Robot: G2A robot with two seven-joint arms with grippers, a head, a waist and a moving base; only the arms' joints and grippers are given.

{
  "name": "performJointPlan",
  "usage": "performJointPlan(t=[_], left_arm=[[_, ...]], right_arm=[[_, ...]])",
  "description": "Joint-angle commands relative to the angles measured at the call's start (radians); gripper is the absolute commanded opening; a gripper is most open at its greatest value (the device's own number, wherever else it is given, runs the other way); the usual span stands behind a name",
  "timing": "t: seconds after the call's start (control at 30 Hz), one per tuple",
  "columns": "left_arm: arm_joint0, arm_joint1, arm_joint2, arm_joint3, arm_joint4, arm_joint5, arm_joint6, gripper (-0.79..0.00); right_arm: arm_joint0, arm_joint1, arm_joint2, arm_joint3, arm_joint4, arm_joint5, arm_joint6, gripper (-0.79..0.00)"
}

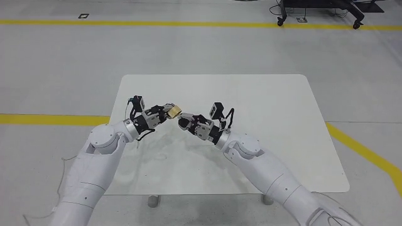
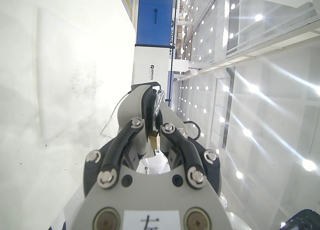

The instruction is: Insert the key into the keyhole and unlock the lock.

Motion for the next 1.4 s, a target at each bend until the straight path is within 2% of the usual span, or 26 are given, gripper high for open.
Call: performJointPlan(t=[0.0,0.07,0.23,0.33,0.67,0.97,1.23,1.37], left_arm=[[-0.001,0.0,0.0,0.0,0.002,-0.001,-0.002,-0.785],[-0.001,0.001,0.0,0.001,0.003,0.0,-0.004,-0.785],[-0.003,0.001,0.002,0.001,0.005,-0.002,-0.007,-0.785],[-0.003,0.001,0.005,0.0,0.011,-0.003,-0.011,-0.785],[-0.002,0.002,0.009,-0.003,0.019,-0.017,-0.021,-0.785],[0.007,0.003,0.012,-0.023,0.058,-0.086,-0.009,-0.785],[0.031,0.007,0.02,-0.067,0.214,-0.178,0.092,-0.785],[0.045,0.009,0.02,-0.09,0.277,-0.221,0.141,-0.785]], right_arm=[[0.002,-0.004,0.002,0.008,0.002,0.0,0.004,-0.613],[0.004,-0.007,0.004,0.016,0.003,-0.002,0.007,-0.616],[0.008,-0.017,0.008,0.029,0.005,0.001,0.016,-0.69],[0.011,-0.023,0.01,0.037,0.015,0.007,0.027,-0.785],[0.012,-0.045,0.027,0.069,0.105,0.04,0.091,-0.785],[0.021,-0.071,0.045,0.134,0.287,0.145,0.228,-0.785],[0.044,-0.096,0.059,0.214,0.438,0.277,0.362,-0.785],[0.058,-0.107,0.063,0.248,0.468,0.313,0.391,-0.785]])
